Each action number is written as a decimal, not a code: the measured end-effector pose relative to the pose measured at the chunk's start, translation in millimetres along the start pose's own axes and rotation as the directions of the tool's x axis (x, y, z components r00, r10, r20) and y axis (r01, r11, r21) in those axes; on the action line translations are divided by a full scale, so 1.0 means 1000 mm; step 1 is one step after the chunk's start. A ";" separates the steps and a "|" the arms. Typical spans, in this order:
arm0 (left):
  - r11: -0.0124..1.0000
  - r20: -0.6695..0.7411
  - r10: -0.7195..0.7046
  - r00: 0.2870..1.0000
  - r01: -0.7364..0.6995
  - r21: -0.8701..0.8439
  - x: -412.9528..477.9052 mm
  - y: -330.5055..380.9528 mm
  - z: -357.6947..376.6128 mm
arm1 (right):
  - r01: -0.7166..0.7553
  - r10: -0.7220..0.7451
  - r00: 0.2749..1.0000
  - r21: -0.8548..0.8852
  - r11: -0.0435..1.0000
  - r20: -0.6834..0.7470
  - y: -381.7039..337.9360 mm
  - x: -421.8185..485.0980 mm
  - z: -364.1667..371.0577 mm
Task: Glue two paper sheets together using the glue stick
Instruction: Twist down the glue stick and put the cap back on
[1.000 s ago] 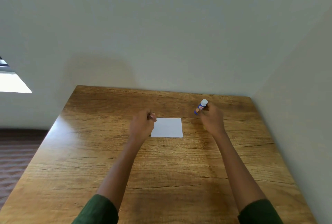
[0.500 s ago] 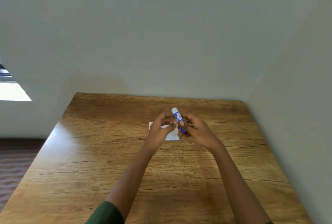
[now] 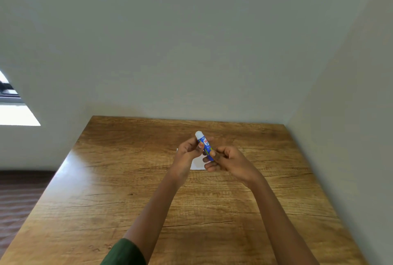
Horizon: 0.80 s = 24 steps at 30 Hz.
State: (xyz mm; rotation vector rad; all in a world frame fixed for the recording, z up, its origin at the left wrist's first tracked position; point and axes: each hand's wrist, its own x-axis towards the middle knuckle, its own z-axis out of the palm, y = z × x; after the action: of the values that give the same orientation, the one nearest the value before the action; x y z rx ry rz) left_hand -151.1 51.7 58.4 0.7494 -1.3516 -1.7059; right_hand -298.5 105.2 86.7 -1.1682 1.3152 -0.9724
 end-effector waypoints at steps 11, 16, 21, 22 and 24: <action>1.000 -0.097 0.000 0.995 0.003 0.028 0.009 0.008 0.001 | -0.013 -0.003 0.988 -0.107 0.994 -0.152 0.004 -0.004 0.016; 0.999 -0.094 0.004 0.996 0.001 0.049 0.016 0.012 0.003 | 0.021 -0.194 0.868 -0.356 0.934 -0.457 0.004 -0.003 0.029; 1.000 -0.081 0.002 0.997 -0.001 0.020 0.019 0.015 0.006 | -0.011 -0.154 0.872 -0.332 0.943 -0.465 -0.002 -0.005 0.029; 1.000 -0.078 -0.004 0.997 0.005 0.006 0.018 0.015 0.005 | -0.004 -0.097 0.909 -0.243 0.970 -0.405 -0.005 -0.006 0.026; 1.000 -0.065 -0.009 0.998 0.009 -0.003 0.016 0.016 0.004 | 0.007 -0.017 0.963 -0.036 0.999 -0.268 -0.010 -0.011 0.020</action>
State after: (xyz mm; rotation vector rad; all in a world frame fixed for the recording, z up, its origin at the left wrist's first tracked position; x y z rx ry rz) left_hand -158.3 38.0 75.7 0.8040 -1.3031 -1.6750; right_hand -277.8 116.0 96.5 -1.0985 1.5459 -1.1515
